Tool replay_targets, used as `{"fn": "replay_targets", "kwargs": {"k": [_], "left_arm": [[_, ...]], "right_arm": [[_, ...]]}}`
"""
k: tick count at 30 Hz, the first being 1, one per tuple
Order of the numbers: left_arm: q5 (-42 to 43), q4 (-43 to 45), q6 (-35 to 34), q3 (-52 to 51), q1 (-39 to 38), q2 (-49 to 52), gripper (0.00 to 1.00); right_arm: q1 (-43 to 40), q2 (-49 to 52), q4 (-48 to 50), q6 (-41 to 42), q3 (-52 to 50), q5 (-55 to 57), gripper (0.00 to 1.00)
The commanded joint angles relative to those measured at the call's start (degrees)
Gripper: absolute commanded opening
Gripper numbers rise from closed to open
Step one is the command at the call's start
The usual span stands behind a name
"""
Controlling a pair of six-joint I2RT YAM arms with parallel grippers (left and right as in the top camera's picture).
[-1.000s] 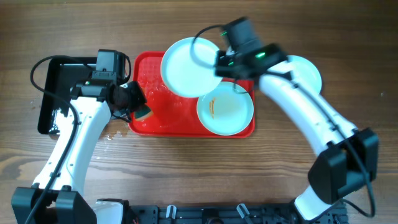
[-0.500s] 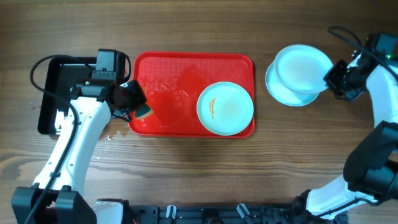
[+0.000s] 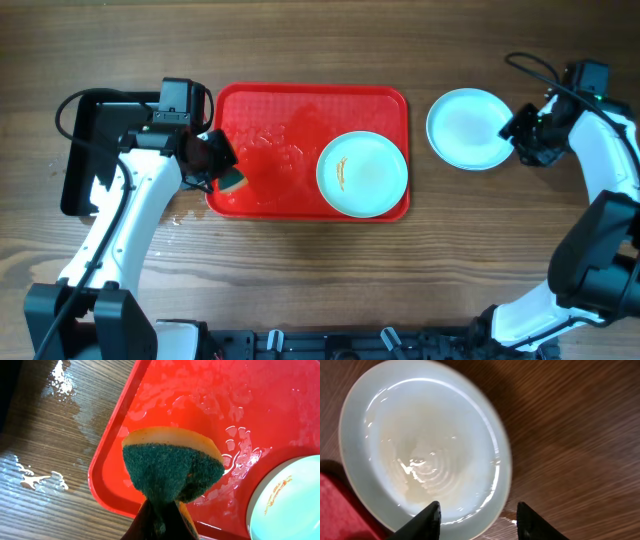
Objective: Clean dirty plates on tray and stack at the side
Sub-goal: 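Stack the held plate onto the plate beside the tray, then grip the last dirty plate on the red tray with the right gripper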
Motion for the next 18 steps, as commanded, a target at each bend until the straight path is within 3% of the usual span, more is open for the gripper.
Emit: {"fn": "replay_targets", "kwargs": {"k": [1,3,8,11,12,14,18], "left_arm": [[2.0,0.8,0.1,-0.3,-0.2,0.4,0.04],[2.2,0.8,0.1,-0.3,-0.2,0.4,0.04],[2.2,0.8,0.1,-0.3,-0.2,0.4,0.04],[2.9,0.8,0.1,-0.3,-0.2,0.4,0.04],[3.2,0.8,0.1,-0.3,-0.2,0.4,0.04],[3.5,0.8,0.1,-0.3,-0.2,0.4,0.04],[3.5,0.8,0.1,-0.3,-0.2,0.4,0.04]], "right_arm": [[3.8,0.4,0.9,-2.4,0.0,-9.8,0.50],[8.3,0.4,0.8,-4.9,0.1,-13.1,0.52],[20.5,0.4,-0.7,-6.3,0.0,-9.0,0.59],[27.1,0.4,-1.0,-3.6,-1.1,1.8,0.43],[28.2,0.4,-1.1,-2.4,-1.7,4.2,0.43],[29.7,0.4,-1.2,-2.0,-3.4,4.3,0.33],[31.8,0.4,-1.2,-3.3,-5.2,3.1,0.34]]}}
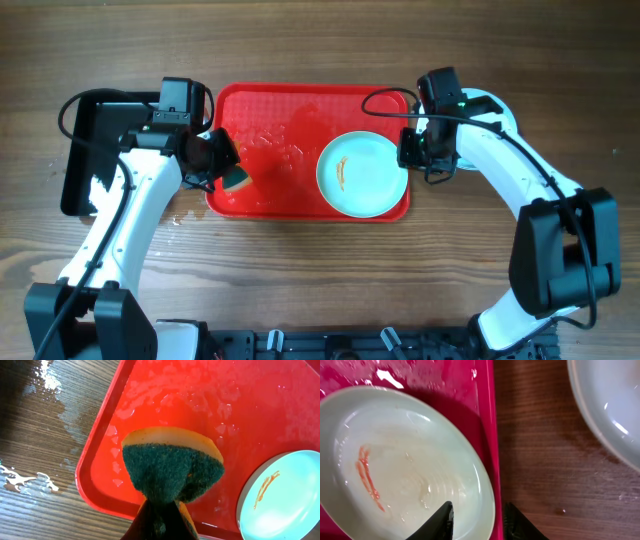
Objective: Clean dirty plates on tray and stack at the side
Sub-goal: 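Grip the last dirty plate on the red tray with the right gripper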
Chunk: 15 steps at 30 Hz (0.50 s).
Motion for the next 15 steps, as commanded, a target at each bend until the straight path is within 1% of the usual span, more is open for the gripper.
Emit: {"fn": "replay_targets", "kwargs": {"k": [1,6,8,10,13,15], "left_arm": [[0.9,0.2,0.1,-0.3,-0.2,0.3,0.04],[0.9,0.2,0.1,-0.3,-0.2,0.3,0.04],[0.9,0.2,0.1,-0.3,-0.2,0.3,0.04],[0.9,0.2,0.1,-0.3,-0.2,0.3,0.04],[0.9,0.1,0.1,-0.3,-0.2,0.3,0.04],[0.9,0.2,0.1,-0.3,-0.2,0.3,0.04]], "right_arm": [[1.2,0.4,0.5,-0.3,-2.0,1.3,0.34],[1.2,0.5,3.2,-0.3,-4.8,1.2,0.34],[1.2,0.5,3.6,-0.3,-4.8,-0.3,0.32],[1.2,0.5,3.7,-0.3,-4.8,-1.2,0.28],[1.2,0.5,3.8,-0.3,-4.8,-1.4,0.25],[1.2,0.6,3.7,-0.3,-4.8,-1.6,0.25]]}}
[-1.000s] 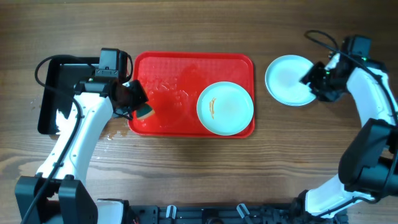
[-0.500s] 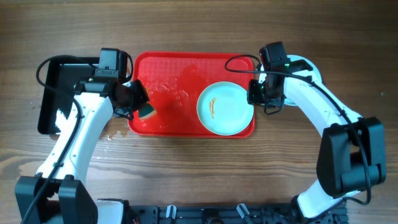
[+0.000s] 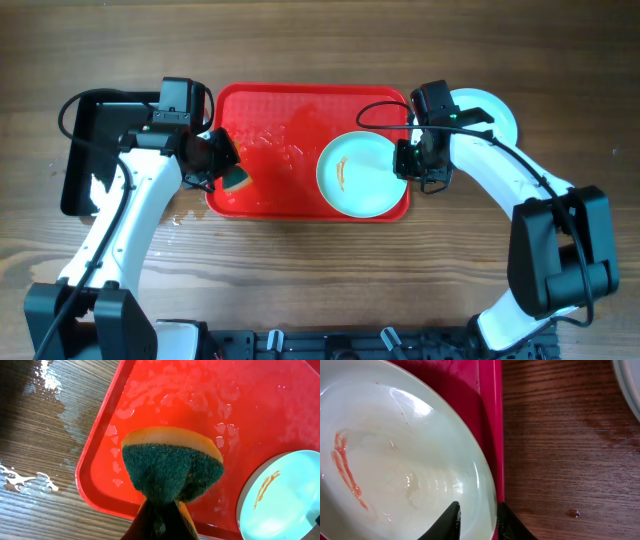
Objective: Clean dirty plates on tray and stack at the side
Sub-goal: 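Grip the last dirty plate on the red tray with the right gripper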
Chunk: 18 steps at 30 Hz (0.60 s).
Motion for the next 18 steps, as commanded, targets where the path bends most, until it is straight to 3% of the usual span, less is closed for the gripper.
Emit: {"fn": "replay_targets", "kwargs": {"k": [1,7,13,15,18], "left_arm": [[0.9,0.2,0.1,-0.3,-0.2,0.3,0.04],[0.9,0.2,0.1,-0.3,-0.2,0.3,0.04],[0.9,0.2,0.1,-0.3,-0.2,0.3,0.04],[0.9,0.3,0.1,-0.3,-0.2,0.3,0.04],[1.1,0.4,0.1,-0.3,-0.2,0.3,0.04]], "right_arm": [[0.1,0.6,0.3,-0.2,-0.6,-1.3,0.25],[0.2,0.8,2.1,-0.1,-2.3,-1.4,0.25],[0.2,0.8,4.2,0.0,-2.3,-6.7,0.18],[0.3,0.8,4.8,0.0,-2.3,-9.2,0.19],[2.7,1.2,5.2,2.3,-2.3,-4.3,0.25]]}}
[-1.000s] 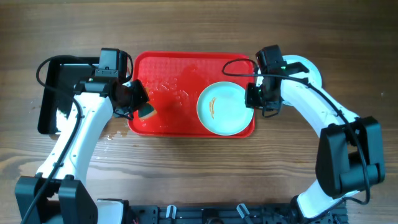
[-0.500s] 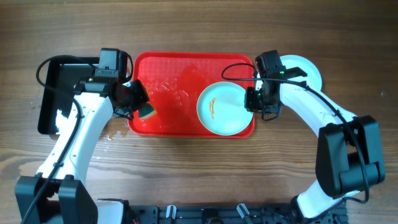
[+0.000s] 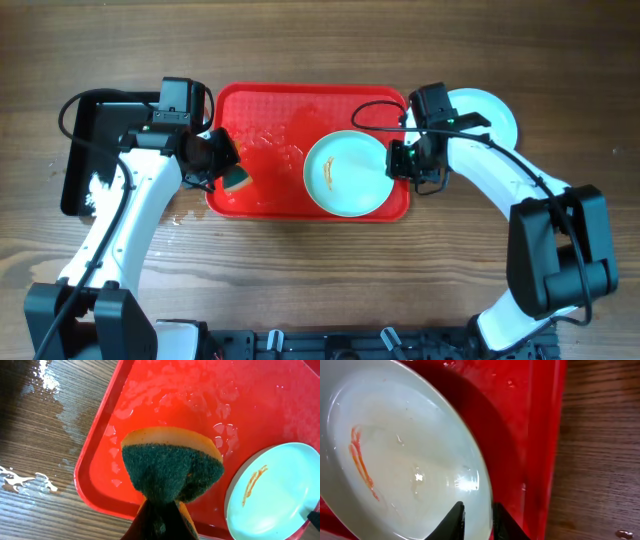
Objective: Clean dirty plates on tray and stack at the side
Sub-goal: 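Grip the last dirty plate on the red tray with the right gripper, then scrub the last plate with the sponge in the left gripper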
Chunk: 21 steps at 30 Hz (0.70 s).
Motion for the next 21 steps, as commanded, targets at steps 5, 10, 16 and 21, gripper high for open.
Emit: {"fn": "replay_targets", "kwargs": {"k": [5,10,16,21], "left_arm": [[0.9,0.0,0.1,-0.3,-0.2,0.3,0.04],[0.9,0.4,0.1,-0.3,-0.2,0.3,0.04],[1.5,0.4,0.1,-0.3,-0.2,0.3,0.04],[2.8,0.6,0.3,-0.3,-1.8,0.3,0.04]], "right_arm": [[2.6,4.5,-1.2,2.7,-0.4,5.2,0.28],[3.8,5.3,1.2,5.7,-0.4,1.9,0.24],[11.7,6.3,8.7,15.3,-0.4,3.1,0.04],[16.9,10.4,16.7,24.9,-0.4,7.1,0.04]]}}
